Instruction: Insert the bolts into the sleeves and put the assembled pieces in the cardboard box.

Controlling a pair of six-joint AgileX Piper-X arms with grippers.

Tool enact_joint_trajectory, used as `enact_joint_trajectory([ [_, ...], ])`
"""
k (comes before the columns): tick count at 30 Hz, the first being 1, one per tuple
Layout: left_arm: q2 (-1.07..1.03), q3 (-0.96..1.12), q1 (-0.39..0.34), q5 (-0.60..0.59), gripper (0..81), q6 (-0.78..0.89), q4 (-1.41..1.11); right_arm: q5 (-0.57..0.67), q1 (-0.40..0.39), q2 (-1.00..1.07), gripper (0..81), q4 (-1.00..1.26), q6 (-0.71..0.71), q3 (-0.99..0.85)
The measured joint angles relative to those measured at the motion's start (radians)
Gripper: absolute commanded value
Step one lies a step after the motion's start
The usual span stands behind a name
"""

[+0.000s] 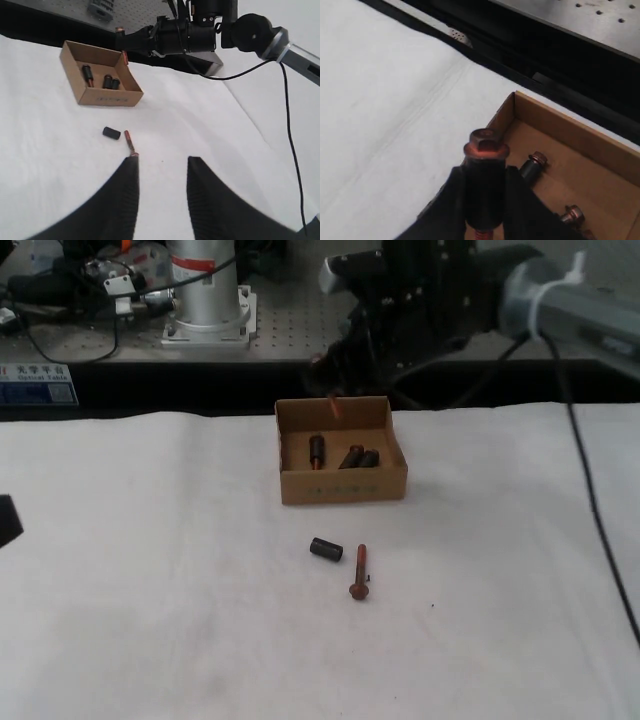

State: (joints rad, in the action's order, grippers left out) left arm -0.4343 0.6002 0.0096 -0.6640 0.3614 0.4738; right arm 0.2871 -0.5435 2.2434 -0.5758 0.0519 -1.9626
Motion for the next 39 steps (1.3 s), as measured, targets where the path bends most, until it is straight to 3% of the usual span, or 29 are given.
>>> enact_joint_trajectory([
  [6, 0.013, 0.000, 0.000, 0.044, 24.1, 0.000, 0.050, -0.009, 0.005, 0.179, 2.9, -0.110, -0.052, -0.184],
  [19, 0.013, 0.000, 0.000, 0.078, 24.1, 0.000, 0.055, -0.102, 0.007, 0.227, 0.6, -0.182, -0.102, -0.207],
  [26, 0.013, 0.000, 0.000, 0.081, 24.1, -0.002, 0.055, -0.108, 0.007, 0.227, 26.4, -0.182, -0.102, -0.207],
  [34, 0.013, 0.000, 0.000, 0.081, 24.1, -0.002, 0.055, -0.112, 0.007, 0.210, 27.2, -0.223, -0.088, -0.207],
  [39, 0.013, 0.000, 0.000, 0.081, 24.1, -0.007, 0.055, -0.112, 0.007, 0.137, 27.2, -0.387, -0.064, -0.212],
])
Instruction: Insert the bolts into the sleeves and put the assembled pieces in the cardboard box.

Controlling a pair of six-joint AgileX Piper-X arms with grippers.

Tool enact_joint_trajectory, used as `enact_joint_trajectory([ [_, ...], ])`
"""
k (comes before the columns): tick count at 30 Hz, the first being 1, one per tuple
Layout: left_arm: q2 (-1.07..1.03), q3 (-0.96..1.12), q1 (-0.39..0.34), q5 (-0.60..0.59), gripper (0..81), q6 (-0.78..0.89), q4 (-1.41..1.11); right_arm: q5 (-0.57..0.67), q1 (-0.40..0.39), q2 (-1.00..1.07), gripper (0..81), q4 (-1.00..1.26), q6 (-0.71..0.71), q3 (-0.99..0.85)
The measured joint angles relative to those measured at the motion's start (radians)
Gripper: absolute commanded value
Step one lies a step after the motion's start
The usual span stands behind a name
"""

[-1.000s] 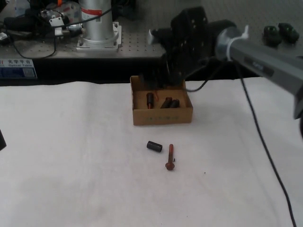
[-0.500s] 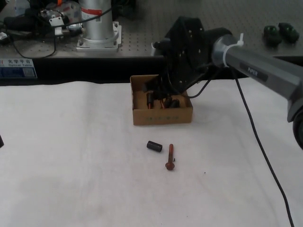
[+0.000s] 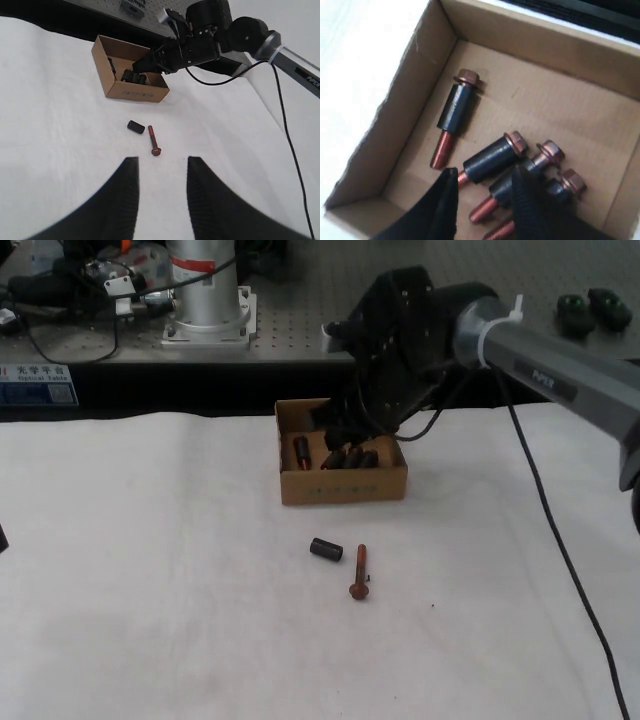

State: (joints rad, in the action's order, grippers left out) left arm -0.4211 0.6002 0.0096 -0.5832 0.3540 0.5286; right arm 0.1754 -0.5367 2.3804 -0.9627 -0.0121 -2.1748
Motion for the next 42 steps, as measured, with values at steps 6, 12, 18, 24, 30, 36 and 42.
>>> enact_joint_trajectory([
  [6, 0.000, 0.000, 0.000, 0.002, 24.1, -0.093, 0.000, 0.003, -0.004, -0.126, 26.5, -0.279, 0.081, 0.005],
  [12, 0.000, 0.000, 0.000, 0.004, 24.1, -0.173, 0.000, 0.003, -0.024, -0.301, 18.5, -0.358, 0.121, 0.131],
  [18, 0.000, 0.000, 0.000, 0.004, 24.1, -0.191, 0.000, 0.008, -0.059, -0.521, 18.4, -0.366, 0.132, 0.375],
  [24, 0.000, 0.000, 0.000, 0.004, 24.1, -0.193, 0.000, 0.009, -0.108, -0.767, 18.4, -0.364, 0.133, 0.654],
  [30, 0.000, 0.000, 0.000, 0.004, 24.1, -0.193, 0.000, 0.014, -0.124, -0.937, 18.4, -0.328, 0.133, 0.821],
  [36, 0.000, 0.000, 0.000, 0.004, 24.1, -0.193, 0.000, 0.014, -0.124, -0.945, 18.4, -0.285, 0.145, 0.876],
  [42, 0.000, 0.000, 0.000, 0.004, 24.1, -0.193, 0.000, -0.008, -0.124, -0.945, 18.4, -0.183, 0.330, 0.915],
])
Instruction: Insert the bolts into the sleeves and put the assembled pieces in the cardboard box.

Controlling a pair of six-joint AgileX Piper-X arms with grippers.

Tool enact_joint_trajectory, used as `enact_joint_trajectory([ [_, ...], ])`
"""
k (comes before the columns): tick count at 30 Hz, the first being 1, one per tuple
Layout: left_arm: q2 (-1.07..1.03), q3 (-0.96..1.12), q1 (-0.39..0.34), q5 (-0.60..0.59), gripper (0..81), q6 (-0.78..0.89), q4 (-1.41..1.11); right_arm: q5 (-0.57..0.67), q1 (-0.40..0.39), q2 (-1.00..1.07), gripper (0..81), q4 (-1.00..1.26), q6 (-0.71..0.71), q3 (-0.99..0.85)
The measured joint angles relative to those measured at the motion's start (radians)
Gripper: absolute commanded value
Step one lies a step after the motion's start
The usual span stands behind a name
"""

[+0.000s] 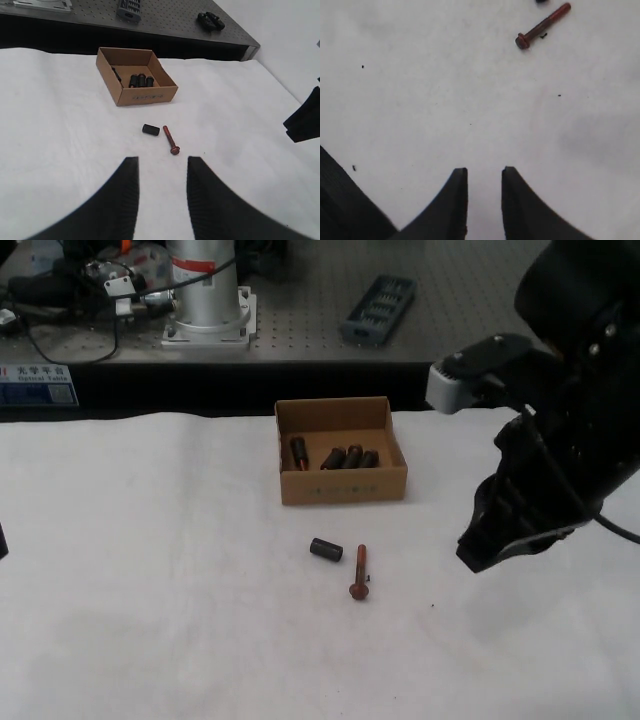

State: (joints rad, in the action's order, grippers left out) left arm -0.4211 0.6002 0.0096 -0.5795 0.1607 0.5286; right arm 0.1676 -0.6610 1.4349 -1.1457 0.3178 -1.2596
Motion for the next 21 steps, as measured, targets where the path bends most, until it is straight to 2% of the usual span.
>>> enact_joint_trajectory([
  [1, 0.000, 0.000, 0.000, 0.000, 24.1, 0.000, 0.000, 0.000, 0.000, 0.000, 18.4, 0.006, 0.000, 0.001],
  [4, 0.000, 0.000, 0.000, 0.000, 24.1, 0.000, 0.000, -0.060, 0.000, 0.006, 18.4, 0.096, 0.182, 0.010],
  [5, 0.000, 0.000, 0.000, 0.000, 24.1, 0.000, 0.000, -0.063, 0.000, 0.007, 18.4, 0.096, 0.195, 0.010],
  [14, 0.000, 0.000, 0.000, 0.000, 24.1, -0.019, 0.000, -0.117, 0.014, 0.183, 18.4, 0.497, 0.689, 0.009],
  [16, 0.000, 0.000, 0.000, 0.000, 24.3, -0.045, 0.000, -0.116, 0.014, 0.239, 18.4, 0.548, 0.822, 0.009],
  [18, 0.000, 0.000, 0.000, 0.000, 24.3, -0.073, 0.000, -0.114, 0.014, 0.295, 18.4, 0.567, 1.075, 0.009],
  [21, 0.000, 0.000, 0.000, 0.000, 24.3, -0.103, 0.000, -0.114, 0.014, 0.325, 18.4, 0.579, 1.261, 0.009],
])
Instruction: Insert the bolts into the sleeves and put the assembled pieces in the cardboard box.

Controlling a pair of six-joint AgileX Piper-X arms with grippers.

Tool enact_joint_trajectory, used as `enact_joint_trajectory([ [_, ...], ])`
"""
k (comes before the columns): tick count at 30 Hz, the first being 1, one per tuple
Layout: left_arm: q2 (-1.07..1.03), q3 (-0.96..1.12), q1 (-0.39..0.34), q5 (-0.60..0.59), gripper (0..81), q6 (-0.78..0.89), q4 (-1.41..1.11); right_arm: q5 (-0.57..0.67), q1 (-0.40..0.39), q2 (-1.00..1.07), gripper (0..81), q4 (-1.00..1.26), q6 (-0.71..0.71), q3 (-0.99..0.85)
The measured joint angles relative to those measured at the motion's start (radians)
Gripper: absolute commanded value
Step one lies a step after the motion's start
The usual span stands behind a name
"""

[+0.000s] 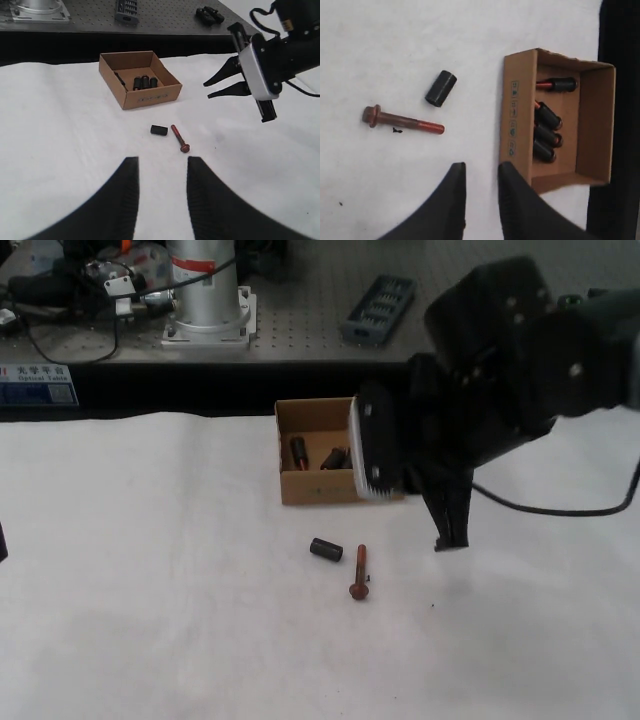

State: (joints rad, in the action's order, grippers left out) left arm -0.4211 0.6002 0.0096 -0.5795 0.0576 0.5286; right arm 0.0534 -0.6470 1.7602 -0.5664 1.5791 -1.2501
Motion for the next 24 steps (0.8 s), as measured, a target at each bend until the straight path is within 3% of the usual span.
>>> enact_joint_trajectory([
  [7, 0.000, 0.000, 0.000, 0.000, 24.3, -0.140, 0.000, 0.063, 0.004, 0.037, 18.4, 0.034, 0.223, 0.006],
  [12, 0.000, 0.000, 0.000, 0.073, 24.3, -0.254, 0.000, 0.167, 0.003, 0.068, 18.4, 0.057, 0.399, 0.006],
  [24, 0.000, 0.000, 0.000, 0.125, 24.3, -0.295, 0.000, 0.174, 0.003, 0.169, 23.2, 0.108, 0.529, 0.006],
])
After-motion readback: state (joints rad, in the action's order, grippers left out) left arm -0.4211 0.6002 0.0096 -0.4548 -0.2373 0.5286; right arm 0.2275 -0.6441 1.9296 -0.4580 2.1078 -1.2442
